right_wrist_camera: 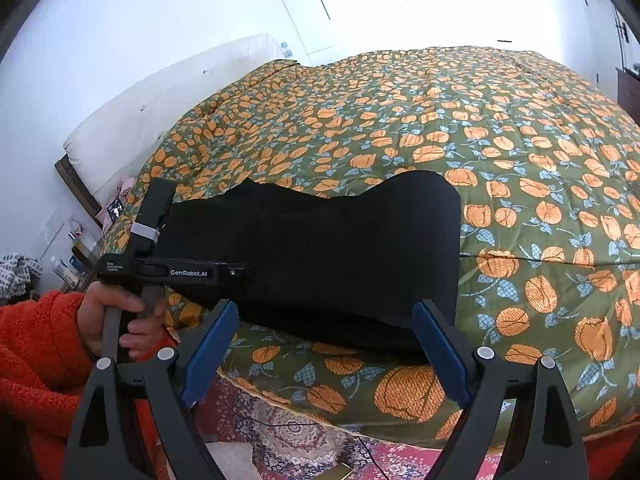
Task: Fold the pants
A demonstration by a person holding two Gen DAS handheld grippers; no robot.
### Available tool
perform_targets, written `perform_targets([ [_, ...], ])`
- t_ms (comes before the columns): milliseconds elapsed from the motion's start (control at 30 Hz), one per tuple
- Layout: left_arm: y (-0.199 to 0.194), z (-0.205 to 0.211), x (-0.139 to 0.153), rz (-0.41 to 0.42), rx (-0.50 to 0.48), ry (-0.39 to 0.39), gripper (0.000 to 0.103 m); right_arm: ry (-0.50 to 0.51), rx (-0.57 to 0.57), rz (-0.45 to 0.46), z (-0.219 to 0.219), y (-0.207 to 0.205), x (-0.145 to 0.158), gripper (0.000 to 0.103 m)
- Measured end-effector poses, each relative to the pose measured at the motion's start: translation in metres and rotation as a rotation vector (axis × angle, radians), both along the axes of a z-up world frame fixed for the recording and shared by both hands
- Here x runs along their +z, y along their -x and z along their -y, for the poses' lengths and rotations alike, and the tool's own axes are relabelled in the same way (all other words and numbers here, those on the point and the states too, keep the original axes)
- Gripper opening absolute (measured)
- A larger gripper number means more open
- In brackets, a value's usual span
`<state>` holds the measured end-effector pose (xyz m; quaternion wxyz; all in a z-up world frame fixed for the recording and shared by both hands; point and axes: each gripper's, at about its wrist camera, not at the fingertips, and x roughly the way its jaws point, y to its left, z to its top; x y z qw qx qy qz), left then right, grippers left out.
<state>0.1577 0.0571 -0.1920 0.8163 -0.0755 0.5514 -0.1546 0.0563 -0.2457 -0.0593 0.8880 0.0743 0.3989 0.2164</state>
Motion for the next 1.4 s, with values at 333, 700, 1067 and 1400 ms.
perform_targets([
  [333,0.002,-0.07,0.065,0.146,0.111,0.1,0.007,-0.009,-0.109,-0.016,0.028,-0.004,-0.003,0.089],
  [700,-0.003,-0.055,0.016,0.09,0.101,0.021,0.009,0.078,-0.053,-0.057,0.005,-0.027,-0.013,0.09],
  [1067,0.014,-0.06,0.017,0.13,0.111,-0.049,0.068,-0.084,0.01,-0.245,-0.006,-0.057,-0.06,0.088],
  [1400,0.025,-0.08,0.029,0.213,0.324,-0.217,0.075,0.118,0.038,-0.1,-0.012,-0.013,-0.043,0.093],
])
